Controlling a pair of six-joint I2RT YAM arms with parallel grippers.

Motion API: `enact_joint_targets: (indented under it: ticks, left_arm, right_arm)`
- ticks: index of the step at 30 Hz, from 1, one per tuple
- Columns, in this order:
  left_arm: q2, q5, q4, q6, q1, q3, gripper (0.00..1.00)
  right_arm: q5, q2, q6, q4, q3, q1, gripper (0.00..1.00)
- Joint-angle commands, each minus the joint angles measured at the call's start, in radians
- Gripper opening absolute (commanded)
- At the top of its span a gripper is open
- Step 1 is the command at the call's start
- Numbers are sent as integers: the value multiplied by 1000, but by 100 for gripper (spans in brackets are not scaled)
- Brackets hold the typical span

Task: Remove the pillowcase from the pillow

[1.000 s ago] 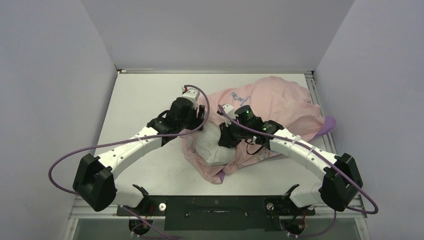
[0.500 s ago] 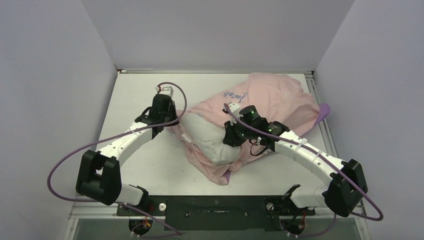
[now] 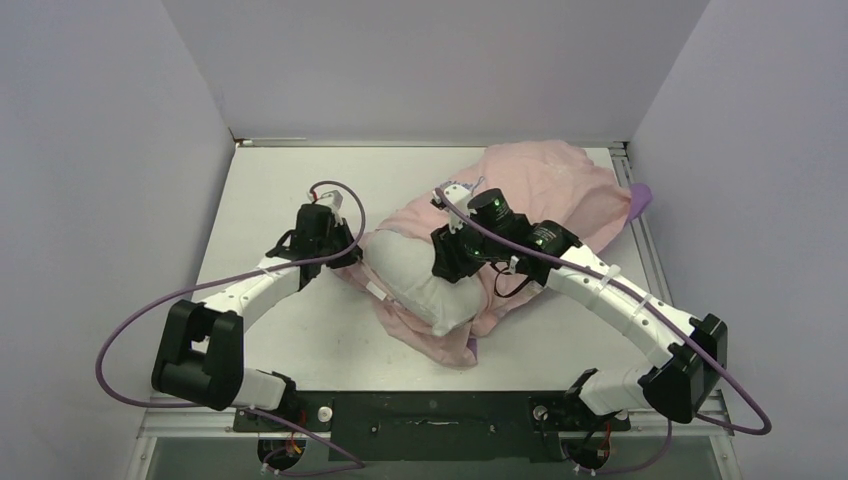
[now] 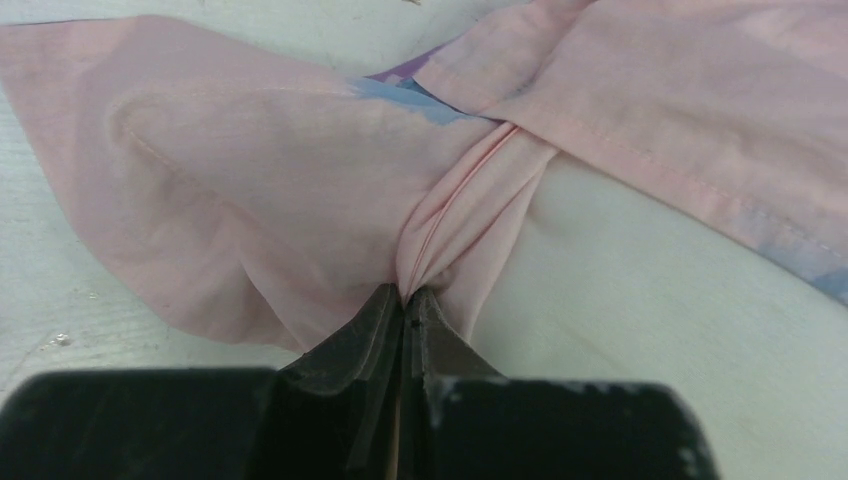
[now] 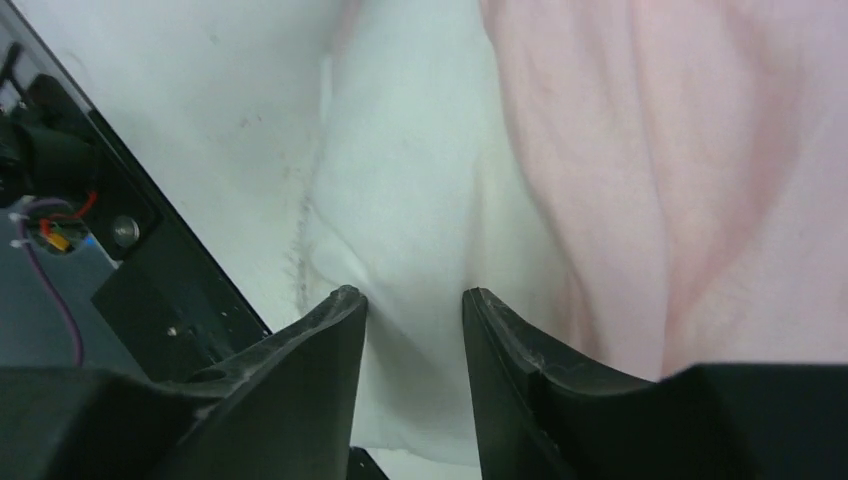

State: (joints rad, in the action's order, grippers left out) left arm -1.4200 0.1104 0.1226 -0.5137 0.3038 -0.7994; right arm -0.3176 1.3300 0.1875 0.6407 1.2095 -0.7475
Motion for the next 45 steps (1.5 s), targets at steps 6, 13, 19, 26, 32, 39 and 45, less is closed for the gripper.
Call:
enact_joint_targets:
  ticks: [6, 13, 19, 26, 32, 39, 45]
  left_arm:
    - [95, 152, -124, -87, -5, 92, 0]
    - [152, 169, -187, -131, 0, 155, 0]
    - [192, 171, -224, -157, 1, 198, 0]
    - [214, 175, -254, -178, 4, 252, 0]
    - [216, 167, -238, -166, 3, 261, 0]
    - [197, 171, -228, -160, 2, 238, 0]
    - [180, 155, -185, -137, 0, 187, 0]
  right_arm:
    - [121, 121, -66, 45, 289, -156, 75]
    - [242, 301, -135, 48, 407, -257, 87]
    - [393, 405, -154, -20, 404, -276, 93]
    - [664, 496, -116, -85, 282, -277, 97]
    - [843, 534, -50, -60, 219, -278, 94]
    - [840, 518, -42, -29, 236, -278, 29]
    - [719, 380, -73, -66, 255, -277, 5]
